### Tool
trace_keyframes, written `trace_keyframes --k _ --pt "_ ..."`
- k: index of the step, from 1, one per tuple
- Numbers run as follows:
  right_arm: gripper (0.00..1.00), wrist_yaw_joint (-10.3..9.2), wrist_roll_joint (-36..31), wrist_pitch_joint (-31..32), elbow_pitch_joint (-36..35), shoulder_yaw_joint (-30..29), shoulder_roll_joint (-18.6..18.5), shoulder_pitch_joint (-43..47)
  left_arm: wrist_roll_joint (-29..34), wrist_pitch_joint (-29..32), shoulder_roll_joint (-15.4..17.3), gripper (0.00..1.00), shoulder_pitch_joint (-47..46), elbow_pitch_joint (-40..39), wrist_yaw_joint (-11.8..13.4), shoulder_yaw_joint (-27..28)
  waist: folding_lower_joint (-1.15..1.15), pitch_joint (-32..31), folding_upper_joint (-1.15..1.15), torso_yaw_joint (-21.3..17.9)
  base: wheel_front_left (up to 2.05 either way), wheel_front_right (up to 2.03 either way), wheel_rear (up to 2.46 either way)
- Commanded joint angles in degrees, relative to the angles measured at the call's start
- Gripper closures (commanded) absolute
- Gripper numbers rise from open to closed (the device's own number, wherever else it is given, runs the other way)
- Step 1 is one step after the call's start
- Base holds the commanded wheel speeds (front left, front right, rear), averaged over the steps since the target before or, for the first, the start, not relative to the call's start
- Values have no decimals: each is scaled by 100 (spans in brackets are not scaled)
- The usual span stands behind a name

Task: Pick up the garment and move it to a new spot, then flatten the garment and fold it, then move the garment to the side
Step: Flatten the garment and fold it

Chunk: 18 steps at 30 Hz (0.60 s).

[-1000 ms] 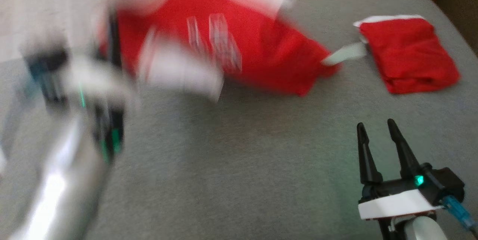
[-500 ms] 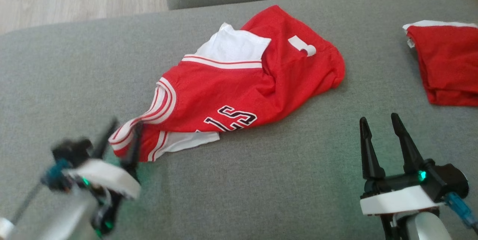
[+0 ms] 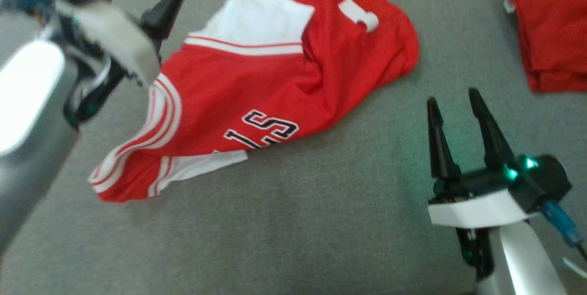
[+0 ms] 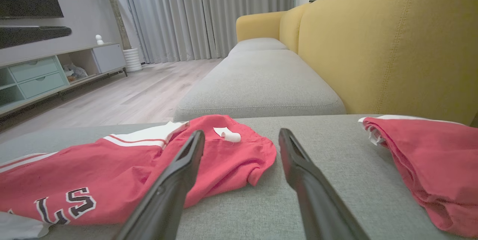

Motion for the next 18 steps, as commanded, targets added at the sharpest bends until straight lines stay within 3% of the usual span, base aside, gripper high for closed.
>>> trace_keyframes --k 1,9,18 --pt "0 -4 -31 -15 -218 185 -30 -219 -168 284 325 0 -561 -14 -30 -6 -1 551 0 -327 0 0 0" --pt "0 -4 16 -15 -297 338 -30 -557 -929 965 556 0 -1717 388 -33 -1158 -1 1308 0 -698 0 0 0" --pt "0 -4 171 -15 -343 494 -30 -759 -1349 876 885 0 -2505 898 -33 -2134 -1 1820 0 -1091 0 0 0"
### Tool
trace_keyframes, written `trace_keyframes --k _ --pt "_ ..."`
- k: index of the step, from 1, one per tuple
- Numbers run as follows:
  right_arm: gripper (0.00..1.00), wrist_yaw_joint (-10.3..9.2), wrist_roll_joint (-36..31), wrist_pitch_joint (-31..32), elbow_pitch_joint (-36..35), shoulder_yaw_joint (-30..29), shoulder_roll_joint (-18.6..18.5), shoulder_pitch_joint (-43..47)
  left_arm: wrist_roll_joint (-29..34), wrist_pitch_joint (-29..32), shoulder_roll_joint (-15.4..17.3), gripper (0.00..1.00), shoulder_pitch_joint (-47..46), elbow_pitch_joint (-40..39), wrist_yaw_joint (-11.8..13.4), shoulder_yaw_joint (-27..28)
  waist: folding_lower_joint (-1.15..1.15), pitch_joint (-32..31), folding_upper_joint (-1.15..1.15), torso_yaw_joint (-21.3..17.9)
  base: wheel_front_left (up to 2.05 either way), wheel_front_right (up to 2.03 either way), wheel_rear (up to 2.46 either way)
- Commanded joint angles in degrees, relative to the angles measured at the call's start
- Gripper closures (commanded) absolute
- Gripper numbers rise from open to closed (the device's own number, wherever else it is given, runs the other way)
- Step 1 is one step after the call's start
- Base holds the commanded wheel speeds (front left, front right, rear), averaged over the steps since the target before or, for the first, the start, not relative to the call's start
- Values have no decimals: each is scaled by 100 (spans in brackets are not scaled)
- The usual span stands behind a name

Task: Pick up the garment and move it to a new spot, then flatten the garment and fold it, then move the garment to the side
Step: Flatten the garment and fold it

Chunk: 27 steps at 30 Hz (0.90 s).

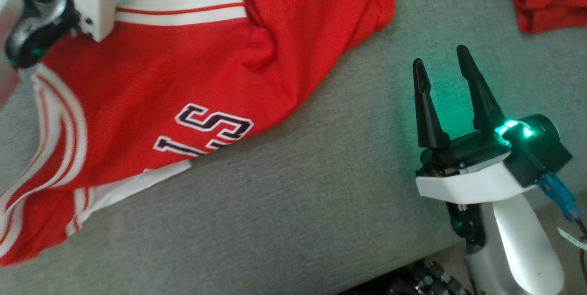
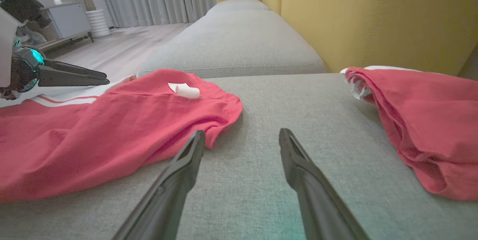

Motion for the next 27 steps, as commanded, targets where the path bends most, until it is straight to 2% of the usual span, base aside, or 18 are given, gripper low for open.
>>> trace_keyframes --k 1,10,13,14,16,21,27 --pt "0 -4 47 -15 -198 124 -29 -33 -16 -68 232 0 -363 -61 11 198 -1 159 0 -168 0 0 0" --pt "0 -4 171 -15 -216 209 -29 -33 -50 -2 335 0 -768 567 10 -368 -1 278 0 -428 0 0 0" --pt "0 -4 199 -15 -220 212 -29 -13 -171 128 350 0 -736 547 10 -465 -1 269 0 -468 0 0 0" --pt "0 -4 203 -15 -222 209 -29 -4 -237 183 364 30 -714 476 10 -491 -1 266 0 -474 0 0 0" --pt "0 -4 203 -15 -224 195 -29 7 -340 264 406 100 -697 312 10 -529 -1 264 0 -473 0 0 0" --pt "0 -4 145 -15 -229 110 -29 -17 -413 298 479 100 -735 -94 10 -575 -1 236 0 -364 0 0 0" --pt "0 -4 -30 -15 -116 -50 -29 -138 -137 -520 312 100 -805 -324 10 -588 -1 -16 0 13 0 0 0"
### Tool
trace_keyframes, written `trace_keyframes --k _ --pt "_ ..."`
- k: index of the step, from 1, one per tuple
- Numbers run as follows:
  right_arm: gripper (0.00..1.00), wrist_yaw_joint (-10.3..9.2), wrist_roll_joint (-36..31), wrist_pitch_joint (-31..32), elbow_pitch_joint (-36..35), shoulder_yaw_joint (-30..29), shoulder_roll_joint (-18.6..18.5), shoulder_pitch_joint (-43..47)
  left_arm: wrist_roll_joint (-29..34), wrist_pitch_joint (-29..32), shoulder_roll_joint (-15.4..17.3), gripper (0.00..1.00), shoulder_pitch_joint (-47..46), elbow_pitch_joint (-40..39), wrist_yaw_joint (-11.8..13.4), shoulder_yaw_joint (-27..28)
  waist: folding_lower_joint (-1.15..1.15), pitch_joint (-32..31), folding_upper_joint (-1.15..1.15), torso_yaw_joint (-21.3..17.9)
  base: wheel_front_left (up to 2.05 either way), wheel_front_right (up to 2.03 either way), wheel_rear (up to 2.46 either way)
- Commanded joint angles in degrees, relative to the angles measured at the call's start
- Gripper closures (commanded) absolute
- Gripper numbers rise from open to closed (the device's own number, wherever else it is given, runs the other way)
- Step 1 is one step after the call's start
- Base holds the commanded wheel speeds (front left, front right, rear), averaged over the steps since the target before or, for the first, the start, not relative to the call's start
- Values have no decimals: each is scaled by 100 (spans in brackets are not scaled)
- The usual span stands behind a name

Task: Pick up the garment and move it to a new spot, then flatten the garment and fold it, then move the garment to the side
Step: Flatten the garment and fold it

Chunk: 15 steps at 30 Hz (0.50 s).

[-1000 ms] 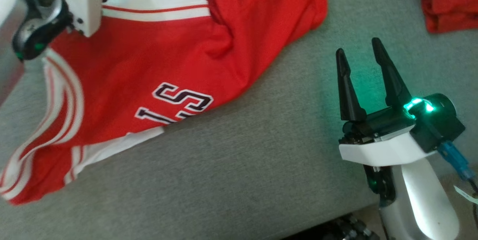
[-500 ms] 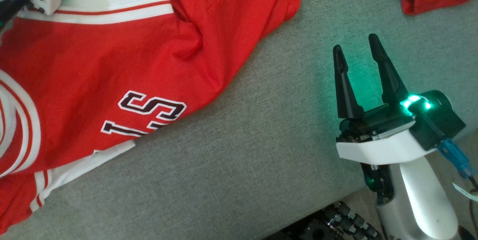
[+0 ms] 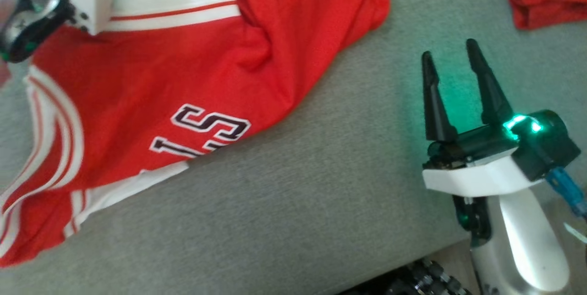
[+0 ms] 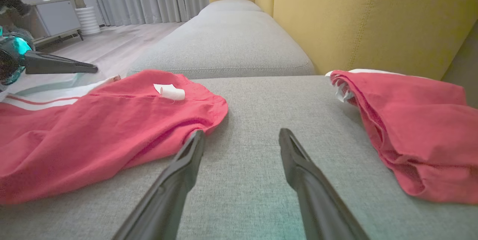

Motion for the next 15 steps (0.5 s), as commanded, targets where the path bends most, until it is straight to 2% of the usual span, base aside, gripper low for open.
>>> trace_keyframes --k 1,2,6,10,15 --pt "0 -4 -6 -15 -77 -16 -30 -102 121 -233 33 100 -219 -197 10 253 0 -208 0 273 0 0 0" --pt "0 -4 -36 -15 58 -90 -30 -244 203 -495 -37 100 -217 -283 10 252 0 -323 0 456 0 0 0" --pt "0 -4 -236 -15 539 -169 -62 -542 325 -859 -122 100 -220 -374 10 251 0 -489 0 725 0 0 0" --pt "0 -4 -431 -8 1542 -352 -406 -1197 461 -1136 -253 100 -194 -572 10 250 0 -652 0 1094 0 0 0" --pt "0 -4 -292 602 2690 -409 -765 -2191 494 -1275 -323 100 -194 -890 10 250 0 -700 0 1467 0 0 0"
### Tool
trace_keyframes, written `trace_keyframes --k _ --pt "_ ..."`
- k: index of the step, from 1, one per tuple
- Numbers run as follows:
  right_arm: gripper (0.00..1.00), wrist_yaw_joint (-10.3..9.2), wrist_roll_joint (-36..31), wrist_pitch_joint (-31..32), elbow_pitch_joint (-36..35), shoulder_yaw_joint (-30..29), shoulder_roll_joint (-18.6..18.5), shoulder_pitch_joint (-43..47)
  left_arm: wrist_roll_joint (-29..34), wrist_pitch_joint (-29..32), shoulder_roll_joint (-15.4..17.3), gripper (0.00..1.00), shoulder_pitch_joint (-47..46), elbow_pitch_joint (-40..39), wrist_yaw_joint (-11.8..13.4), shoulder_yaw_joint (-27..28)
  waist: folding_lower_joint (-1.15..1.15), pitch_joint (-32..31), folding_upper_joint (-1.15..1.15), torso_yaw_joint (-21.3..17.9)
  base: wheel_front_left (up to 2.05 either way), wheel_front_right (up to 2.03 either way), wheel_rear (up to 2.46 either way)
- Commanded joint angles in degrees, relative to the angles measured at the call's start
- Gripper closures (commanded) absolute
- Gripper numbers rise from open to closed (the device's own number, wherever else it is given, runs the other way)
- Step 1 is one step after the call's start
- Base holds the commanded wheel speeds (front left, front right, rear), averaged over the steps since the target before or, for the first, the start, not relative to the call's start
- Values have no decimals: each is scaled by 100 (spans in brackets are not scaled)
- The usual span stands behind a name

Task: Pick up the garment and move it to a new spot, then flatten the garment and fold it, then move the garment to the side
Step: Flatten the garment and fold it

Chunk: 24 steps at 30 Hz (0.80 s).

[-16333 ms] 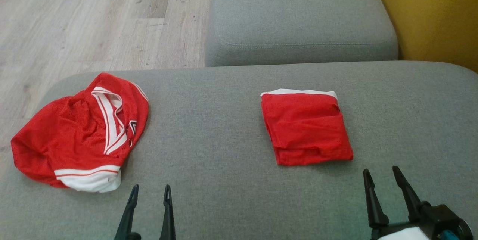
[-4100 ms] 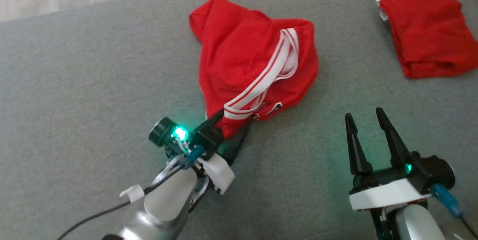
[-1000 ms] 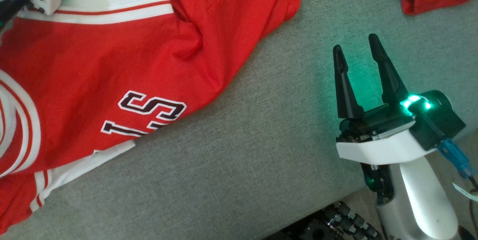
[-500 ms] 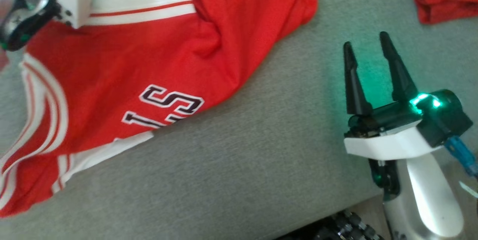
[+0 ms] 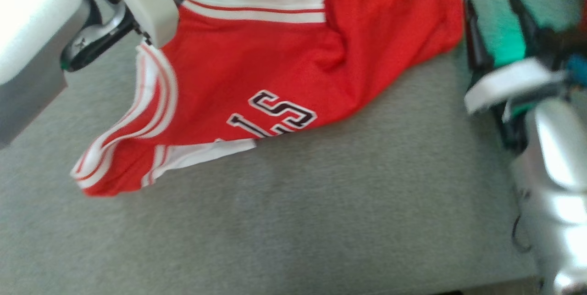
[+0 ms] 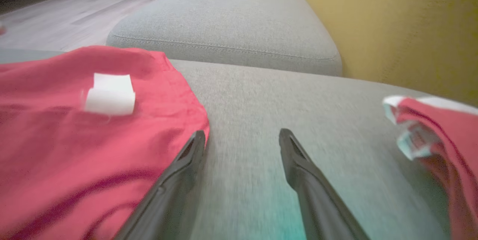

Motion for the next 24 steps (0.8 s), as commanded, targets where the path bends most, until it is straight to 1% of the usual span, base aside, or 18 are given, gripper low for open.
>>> trace_keyframes --k 1,4,8,12,15,16,18,20,21,24 --pt "0 -4 15 91 -47 128 -86 -171 45 -39 137 100 -219 -115 10 255 1 -52 0 228 0 0 0" --pt "0 -4 61 411 393 259 -251 -599 89 -106 132 100 -257 -237 10 255 1 -15 0 389 0 0 0" --pt "0 -4 101 629 845 464 -425 -929 128 -145 144 100 -252 -313 10 255 1 7 0 552 0 0 0" --pt "0 -4 149 807 1205 611 -511 -1031 129 -166 178 100 -212 -326 10 255 1 -19 0 642 0 0 0" --pt "0 -4 229 897 1376 687 -502 -1027 110 -178 213 100 -190 -341 10 255 1 -58 0 675 0 0 0" --pt "2 -4 255 932 1422 718 -501 -1015 110 -188 220 100 -180 -337 10 255 1 -81 0 688 0 0 0" --pt "53 -4 317 1001 1491 742 -497 -992 118 -228 236 100 -166 -321 10 255 1 -126 0 707 0 0 0" --pt "75 -4 393 1046 1524 719 -474 -962 127 -269 256 100 -138 -305 10 255 1 -185 0 717 0 0 0" --pt "100 -4 453 1069 1529 713 -449 -938 128 -297 269 100 -123 -300 10 255 1 -218 0 719 0 0 0" --pt "100 -4 638 1151 1534 735 -407 -836 135 -423 313 100 -65 -276 10 255 1 -338 0 726 0 0 0"
